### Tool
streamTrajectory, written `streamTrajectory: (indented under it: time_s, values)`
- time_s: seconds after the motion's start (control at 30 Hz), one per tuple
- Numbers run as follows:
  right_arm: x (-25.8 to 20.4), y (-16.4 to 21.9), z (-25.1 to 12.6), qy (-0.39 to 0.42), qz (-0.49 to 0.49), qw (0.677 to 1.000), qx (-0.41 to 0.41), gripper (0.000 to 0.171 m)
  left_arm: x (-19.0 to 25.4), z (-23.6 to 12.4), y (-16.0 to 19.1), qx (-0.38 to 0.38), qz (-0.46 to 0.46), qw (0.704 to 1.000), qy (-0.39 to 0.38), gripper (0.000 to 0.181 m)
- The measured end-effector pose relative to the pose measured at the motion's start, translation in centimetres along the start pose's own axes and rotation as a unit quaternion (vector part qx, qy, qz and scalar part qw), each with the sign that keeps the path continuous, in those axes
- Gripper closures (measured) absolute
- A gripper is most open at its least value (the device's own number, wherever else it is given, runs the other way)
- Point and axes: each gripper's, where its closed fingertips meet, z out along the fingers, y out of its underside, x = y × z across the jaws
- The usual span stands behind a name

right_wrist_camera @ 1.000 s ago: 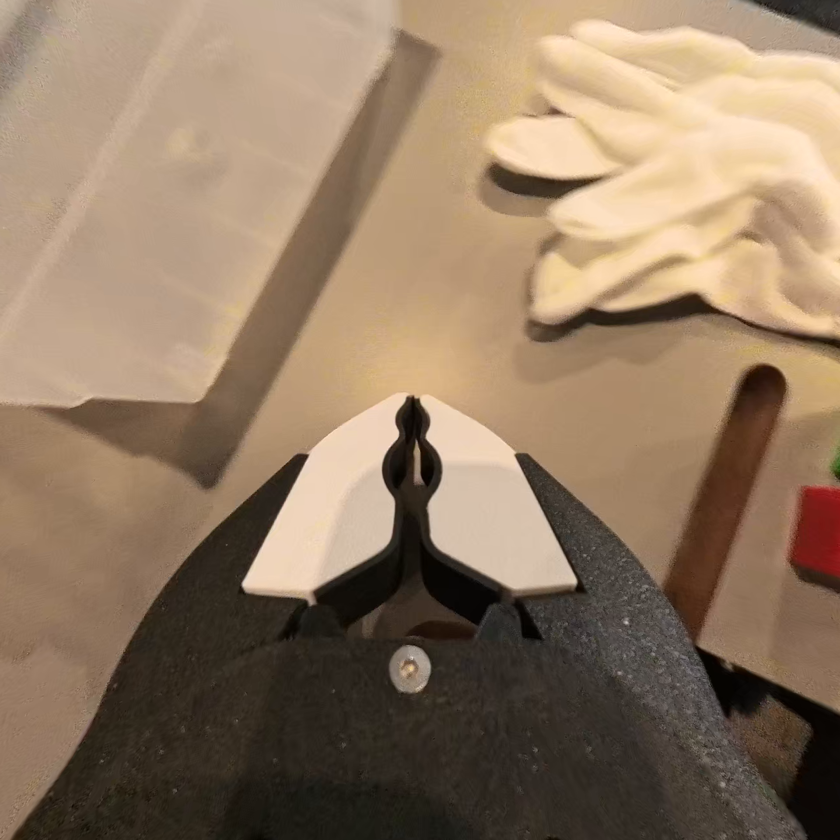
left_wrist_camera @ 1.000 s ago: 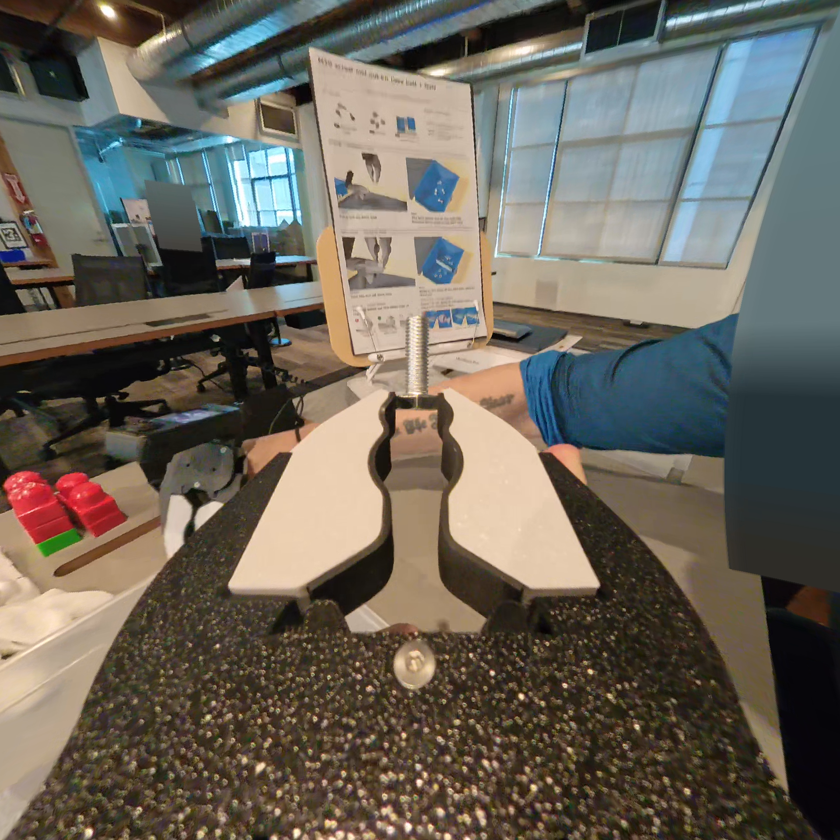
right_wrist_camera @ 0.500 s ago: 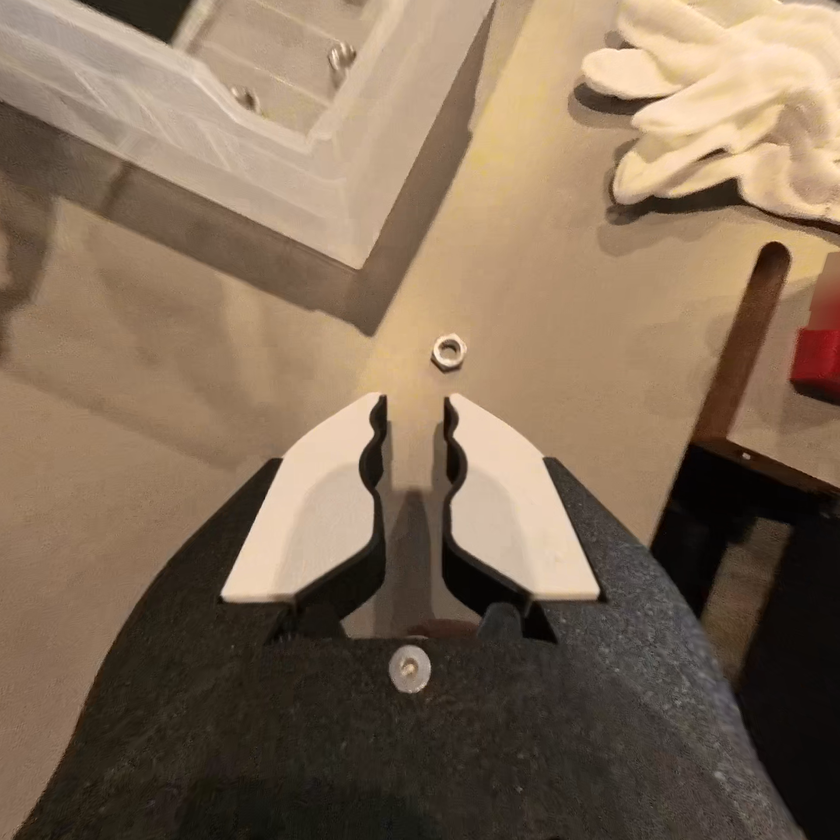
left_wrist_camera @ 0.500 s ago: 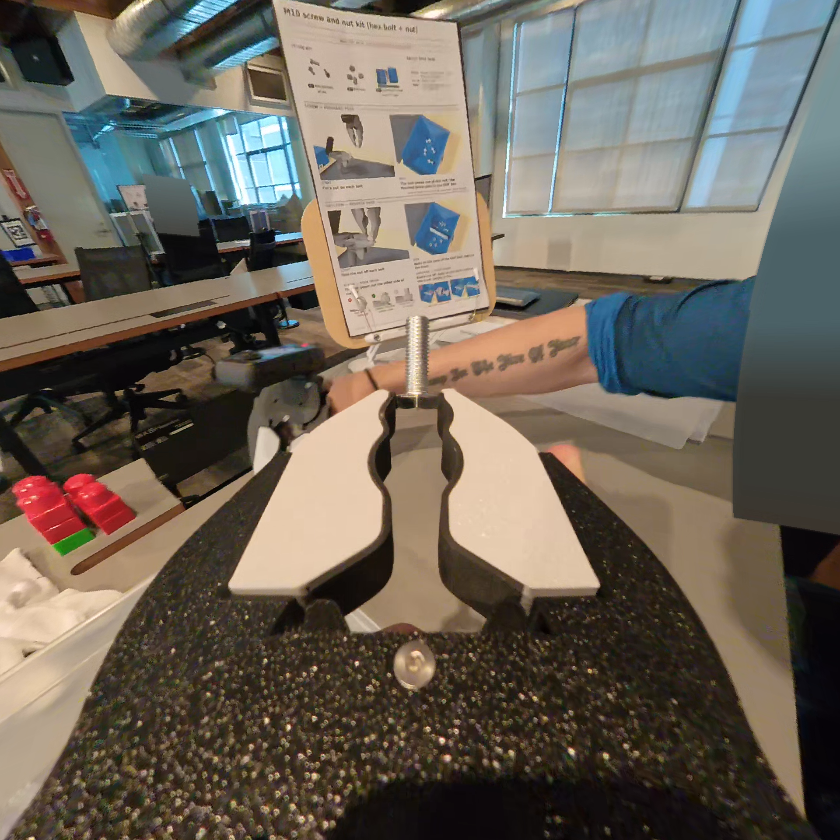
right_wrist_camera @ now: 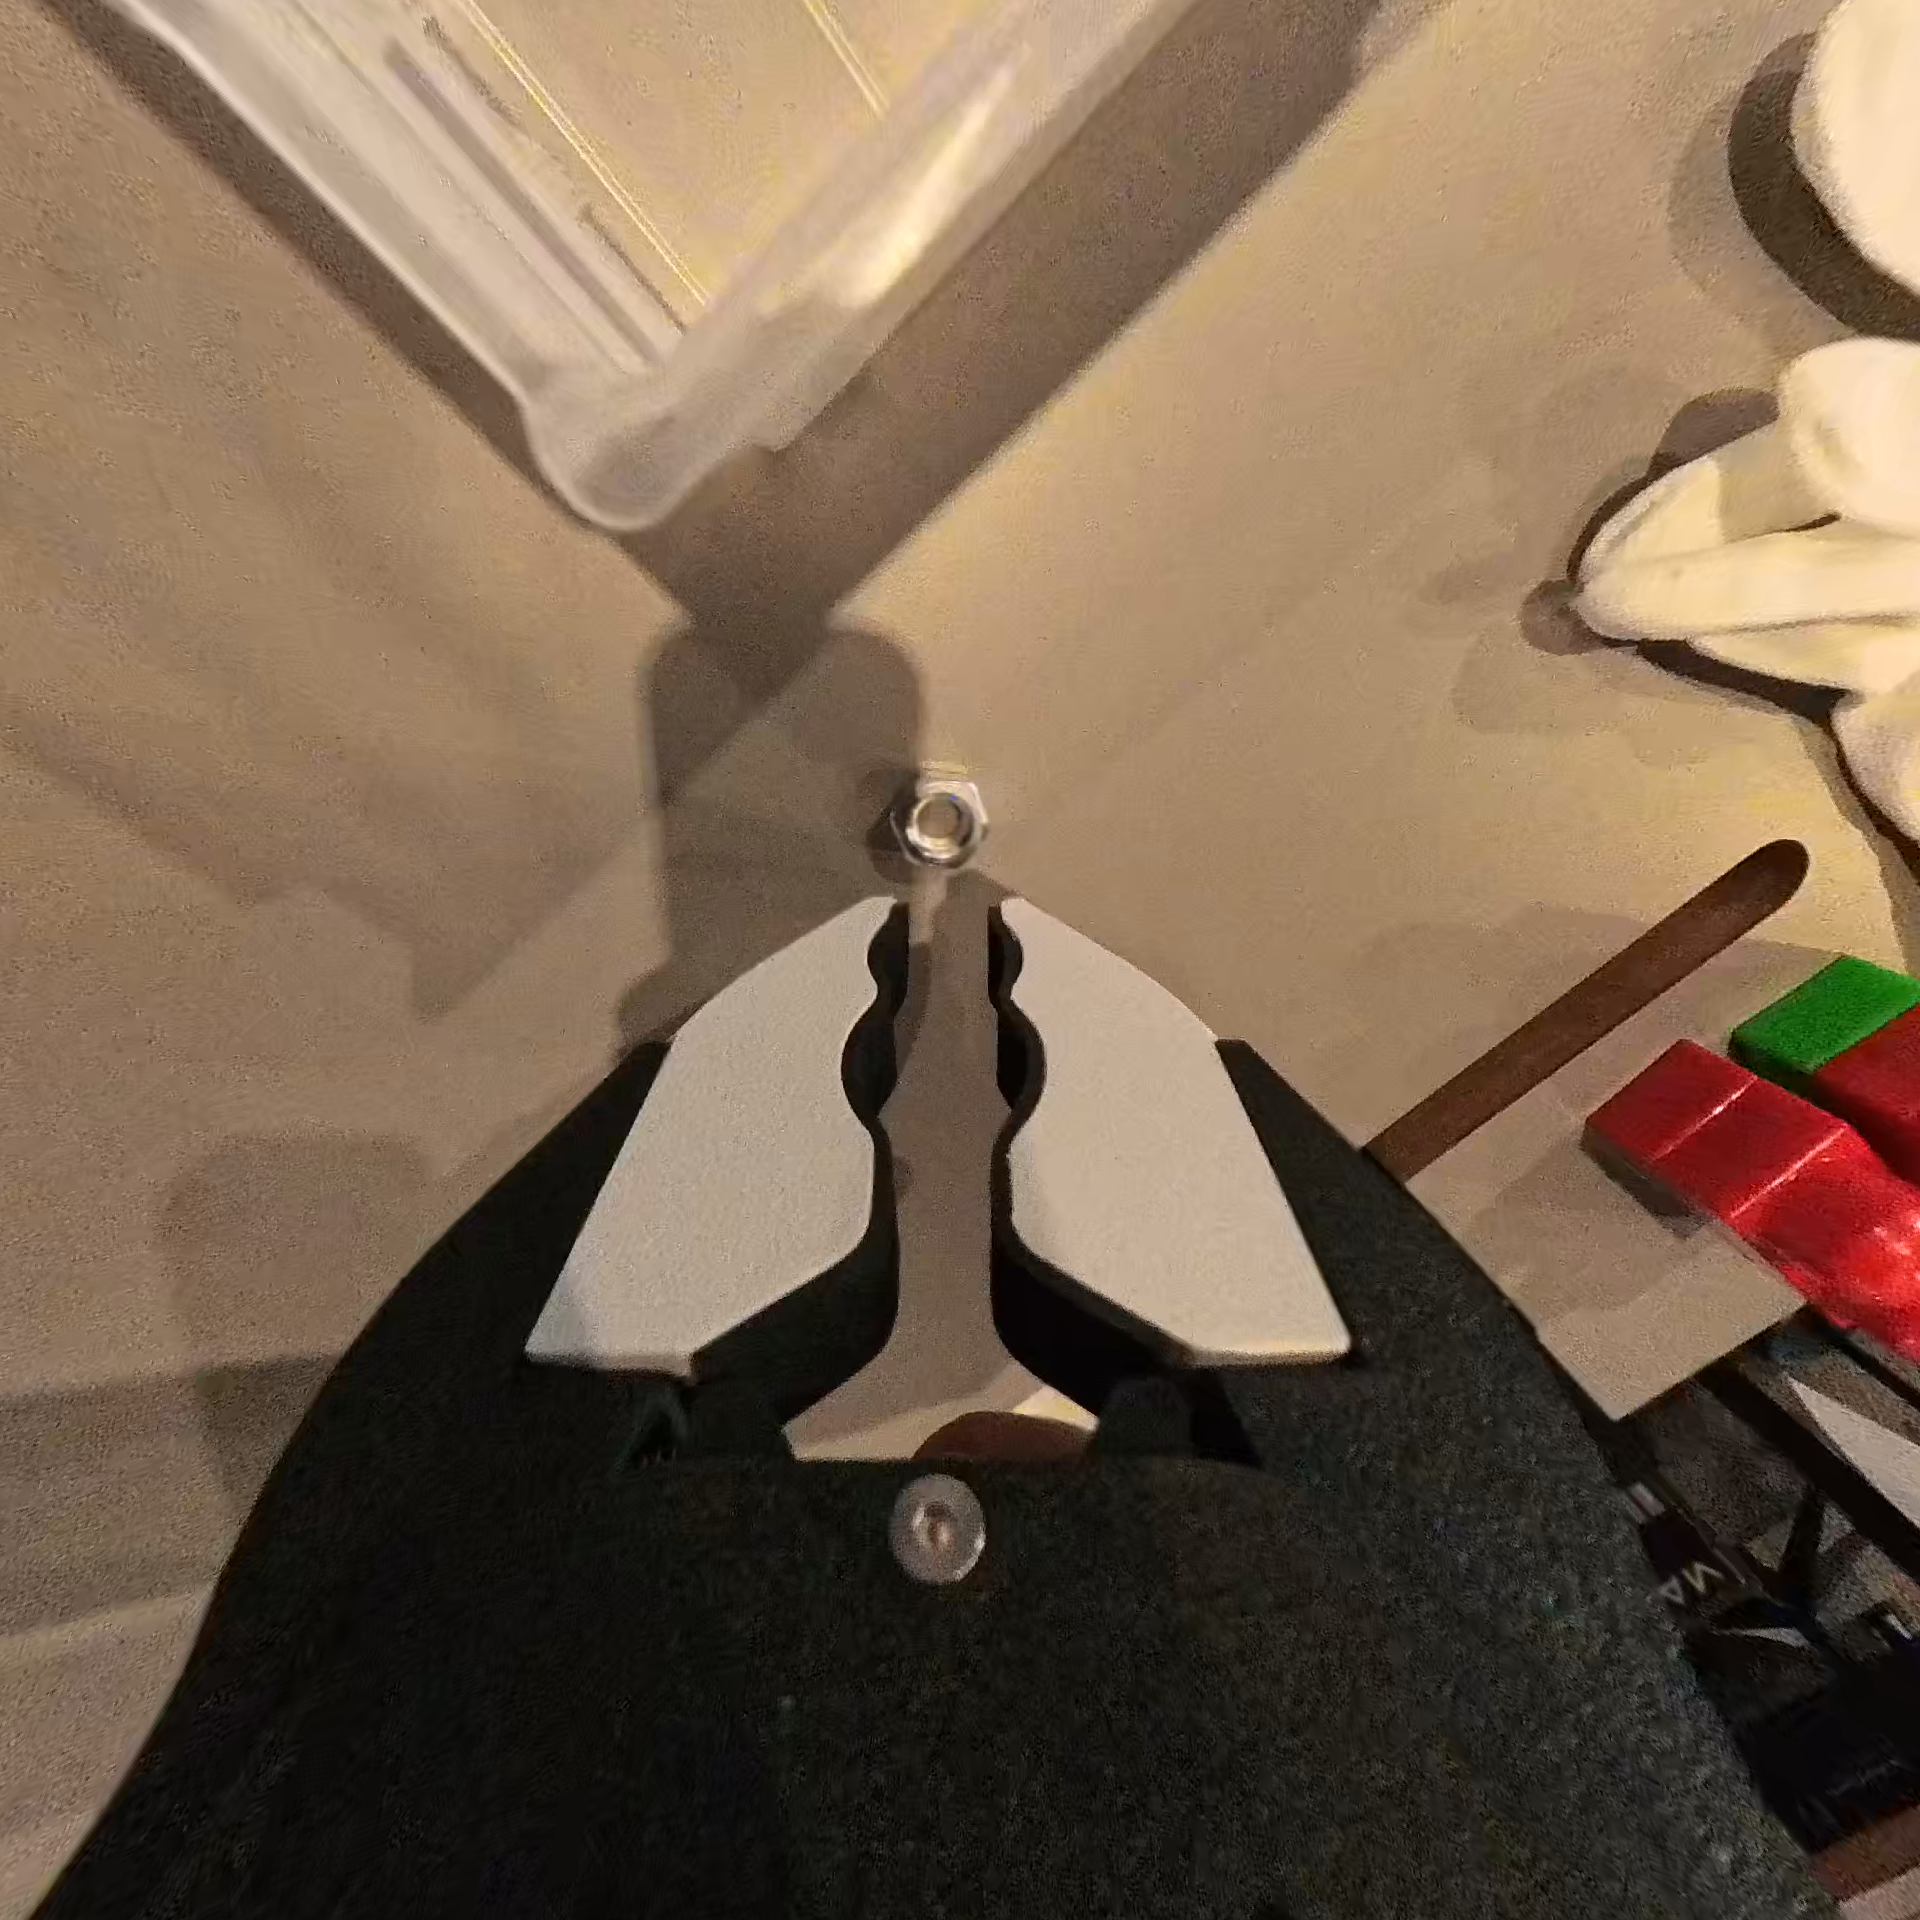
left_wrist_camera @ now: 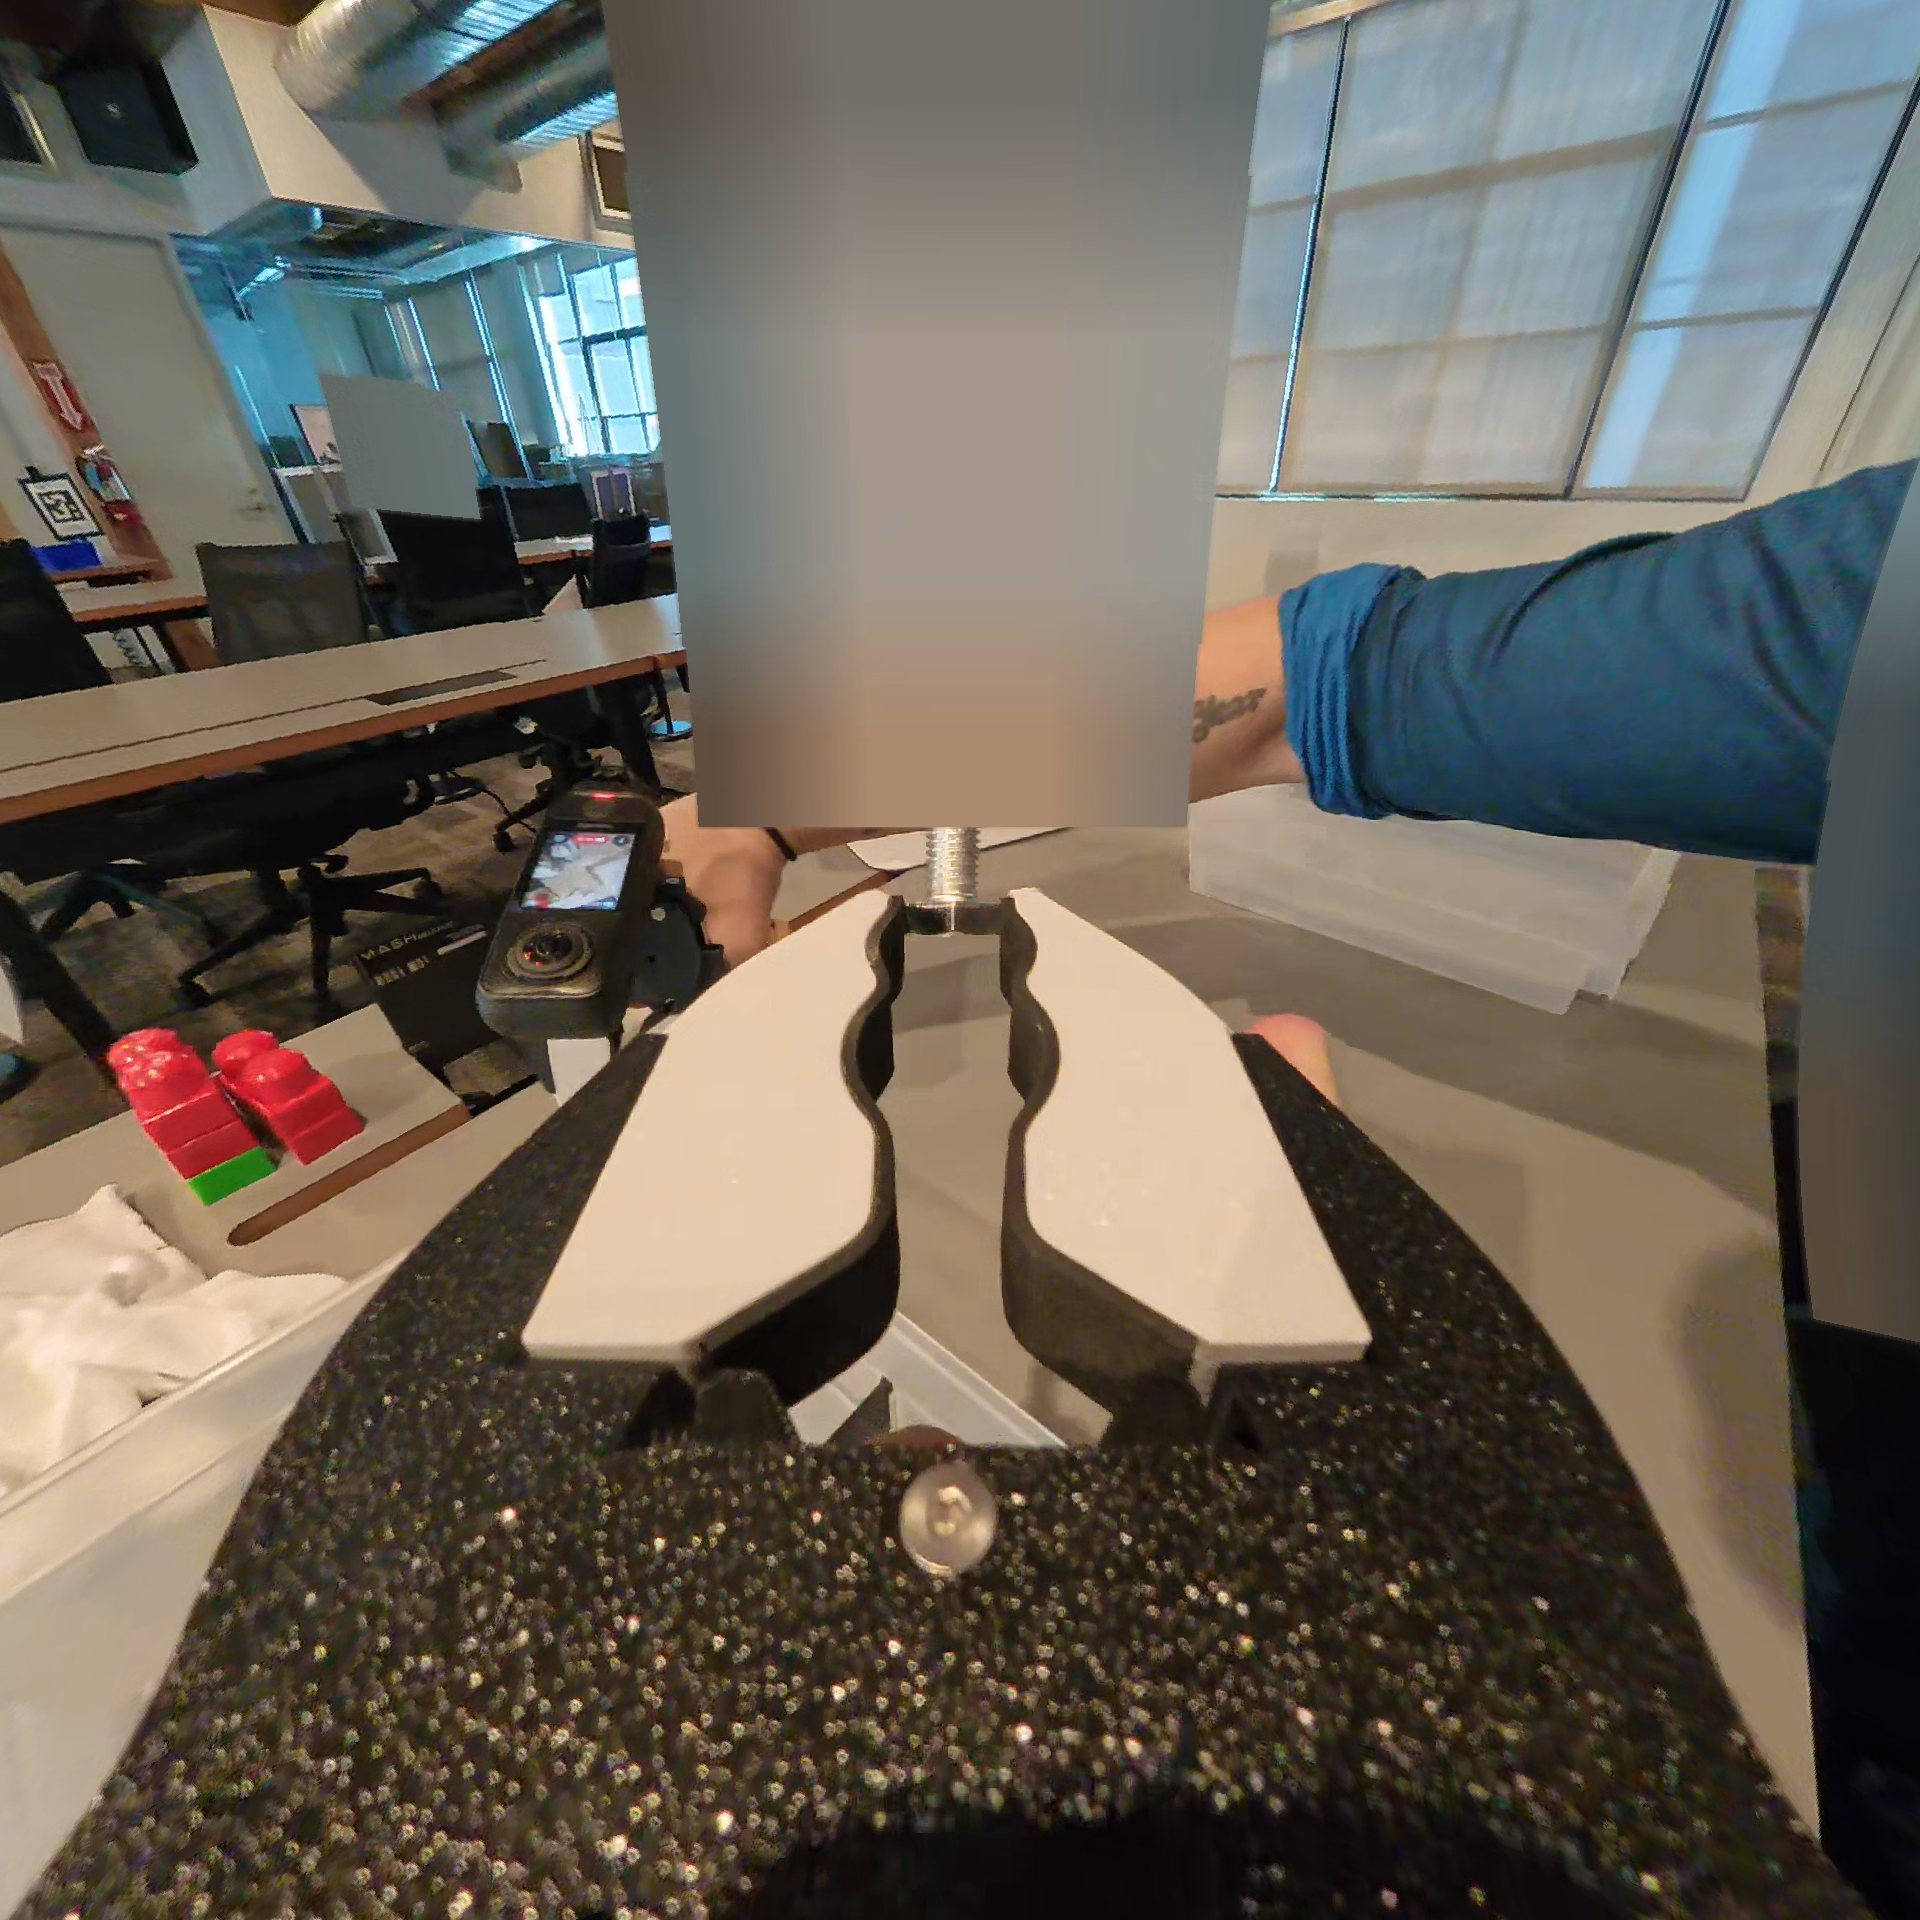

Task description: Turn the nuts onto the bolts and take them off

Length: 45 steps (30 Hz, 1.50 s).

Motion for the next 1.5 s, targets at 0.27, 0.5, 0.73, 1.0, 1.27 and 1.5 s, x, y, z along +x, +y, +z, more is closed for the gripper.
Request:
streamTrajectory:
  time_s: [0.27, 0.5, 0.73, 1.0, 1.27, 1.5]
  values:
    - [0.4, -0.3, 1.1, -0.021, -0.009, 0.999, 0.029, 0.154, -1.1, -0.6, 0.7, 0.007, -0.030, 0.999, 0.009, 0.165]
    - [-0.1, -1.2, 1.7, -0.029, -0.029, 0.999, 0.032, 0.146, -0.3, 0.5, 1.1, -0.006, -0.030, 0.999, 0.026, 0.165]
    - [-2.1, -0.8, 1.7, -0.067, -0.021, 0.997, 0.033, 0.153, 0.2, 0.8, 0.9, -0.006, -0.026, 0.999, 0.030, 0.165]
    - [-3.5, -0.7, 1.5, -0.077, -0.004, 0.997, 0.023, 0.148, 0.9, 0.7, 0.5, -0.002, -0.019, 0.999, 0.038, 0.165]
    - [-3.7, -0.8, 1.4, -0.063, 0.074, 0.995, 0.034, 0.134, 1.2, 0.2, -0.2, 0.007, -0.009, 0.999, 0.036, 0.165]
    - [-4.3, -1.0, 1.3, -0.036, 0.045, 0.997, 0.051, 0.138, 1.6, 0.2, -0.3, 0.008, -0.006, 0.999, 0.044, 0.165]
